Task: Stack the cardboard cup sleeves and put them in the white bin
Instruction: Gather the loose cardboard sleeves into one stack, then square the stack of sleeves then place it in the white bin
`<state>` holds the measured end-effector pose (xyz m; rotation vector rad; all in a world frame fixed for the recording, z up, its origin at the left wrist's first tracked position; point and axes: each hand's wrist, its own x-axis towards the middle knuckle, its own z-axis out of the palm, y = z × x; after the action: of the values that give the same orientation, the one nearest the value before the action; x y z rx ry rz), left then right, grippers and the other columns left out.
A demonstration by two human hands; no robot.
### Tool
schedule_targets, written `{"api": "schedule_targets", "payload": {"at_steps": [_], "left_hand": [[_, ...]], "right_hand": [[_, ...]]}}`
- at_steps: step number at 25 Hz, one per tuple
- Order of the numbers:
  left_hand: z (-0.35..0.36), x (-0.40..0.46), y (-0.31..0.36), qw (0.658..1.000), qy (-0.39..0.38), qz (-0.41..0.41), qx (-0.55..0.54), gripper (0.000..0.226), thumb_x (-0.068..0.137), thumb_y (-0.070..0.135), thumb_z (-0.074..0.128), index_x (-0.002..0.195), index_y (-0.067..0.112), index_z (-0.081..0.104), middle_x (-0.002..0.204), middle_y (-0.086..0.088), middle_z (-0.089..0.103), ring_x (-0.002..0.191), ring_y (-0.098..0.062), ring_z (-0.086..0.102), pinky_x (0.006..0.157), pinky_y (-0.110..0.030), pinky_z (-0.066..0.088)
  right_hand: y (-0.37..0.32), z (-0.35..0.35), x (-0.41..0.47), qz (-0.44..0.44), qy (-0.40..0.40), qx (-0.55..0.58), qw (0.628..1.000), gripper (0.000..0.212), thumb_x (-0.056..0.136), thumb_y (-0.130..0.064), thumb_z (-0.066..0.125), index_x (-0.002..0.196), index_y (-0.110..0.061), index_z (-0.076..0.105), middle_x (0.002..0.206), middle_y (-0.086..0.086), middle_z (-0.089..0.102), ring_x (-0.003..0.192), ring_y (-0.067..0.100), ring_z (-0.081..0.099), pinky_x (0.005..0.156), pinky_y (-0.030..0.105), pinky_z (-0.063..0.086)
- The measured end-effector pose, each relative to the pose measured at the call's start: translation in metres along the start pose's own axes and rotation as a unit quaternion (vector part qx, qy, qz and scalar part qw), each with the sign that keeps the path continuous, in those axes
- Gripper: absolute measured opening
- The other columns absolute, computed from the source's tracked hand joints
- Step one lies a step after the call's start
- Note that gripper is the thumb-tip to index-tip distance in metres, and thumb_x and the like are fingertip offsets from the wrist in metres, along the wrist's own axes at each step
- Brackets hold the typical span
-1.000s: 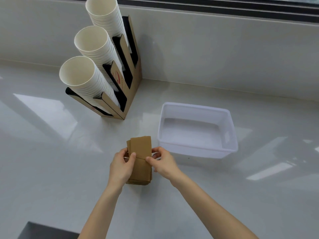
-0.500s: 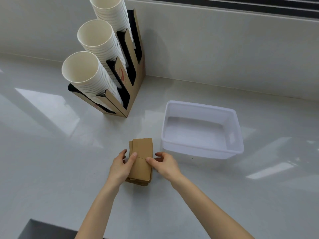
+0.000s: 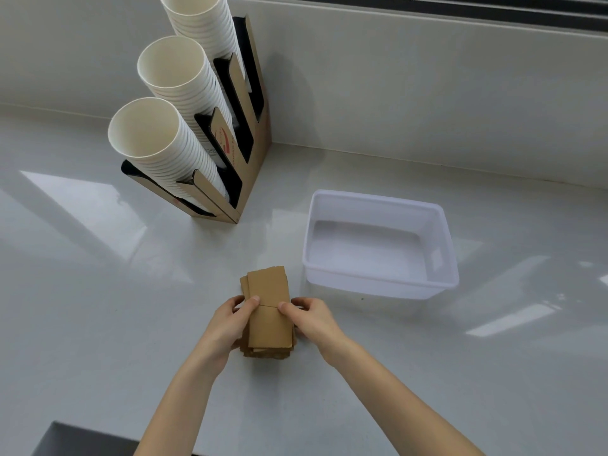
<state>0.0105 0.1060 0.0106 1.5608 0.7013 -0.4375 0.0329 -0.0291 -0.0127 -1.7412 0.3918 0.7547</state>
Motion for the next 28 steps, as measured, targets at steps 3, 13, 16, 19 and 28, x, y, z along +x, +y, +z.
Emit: {"api": "schedule_targets", "payload": {"at_steps": [3,13,16,19,28], "left_hand": [[0.003,-0.003,-0.001,1.0,-0.003,-0.008,-0.018,0.039,0.091,0.031,0.046,0.124,0.01,0.046,0.114,-0.009,0.055,0.1,-0.025,0.053,0.068,-0.031,0.046],[0.007,-0.018,-0.002,0.998,-0.047,0.0,-0.044,0.034,0.088,0.034,0.049,0.11,0.009,0.055,0.093,-0.003,0.063,0.074,-0.021,0.055,0.059,-0.027,0.041],[0.012,-0.023,-0.002,0.996,-0.076,-0.001,-0.039,0.042,0.087,0.037,0.049,0.109,0.003,0.06,0.093,-0.012,0.065,0.075,-0.024,0.053,0.058,-0.027,0.036],[0.016,-0.024,-0.005,0.995,-0.09,0.001,-0.039,0.044,0.086,0.038,0.051,0.117,0.007,0.054,0.11,-0.012,0.065,0.095,-0.028,0.06,0.07,-0.031,0.046],[0.028,-0.032,-0.012,0.993,-0.094,0.062,0.043,0.074,0.061,0.044,0.064,0.126,0.021,0.038,0.106,0.008,0.059,0.094,-0.012,0.062,0.071,-0.027,0.051]], "right_hand": [[-0.001,-0.001,-0.001,0.001,0.009,0.0,1.0,0.059,0.081,-0.04,0.056,0.132,-0.011,0.044,0.132,0.007,0.054,0.117,0.023,0.053,0.098,0.036,0.048],[0.001,-0.019,-0.019,-0.017,-0.05,0.055,0.997,0.051,0.087,-0.035,0.053,0.127,-0.005,0.049,0.122,0.009,0.06,0.107,0.022,0.06,0.094,0.034,0.051],[0.004,-0.027,-0.026,-0.025,-0.064,0.077,0.995,0.045,0.089,-0.033,0.052,0.123,-0.004,0.053,0.118,0.01,0.062,0.105,0.022,0.06,0.091,0.033,0.05],[0.011,-0.03,-0.032,-0.034,-0.062,0.073,0.995,0.045,0.089,-0.034,0.052,0.125,-0.007,0.051,0.122,0.009,0.06,0.109,0.022,0.059,0.091,0.034,0.051],[0.025,-0.037,-0.041,-0.072,-0.059,0.07,0.993,0.05,0.085,-0.036,0.056,0.129,-0.013,0.047,0.127,0.008,0.056,0.112,0.022,0.058,0.095,0.038,0.052]]}}
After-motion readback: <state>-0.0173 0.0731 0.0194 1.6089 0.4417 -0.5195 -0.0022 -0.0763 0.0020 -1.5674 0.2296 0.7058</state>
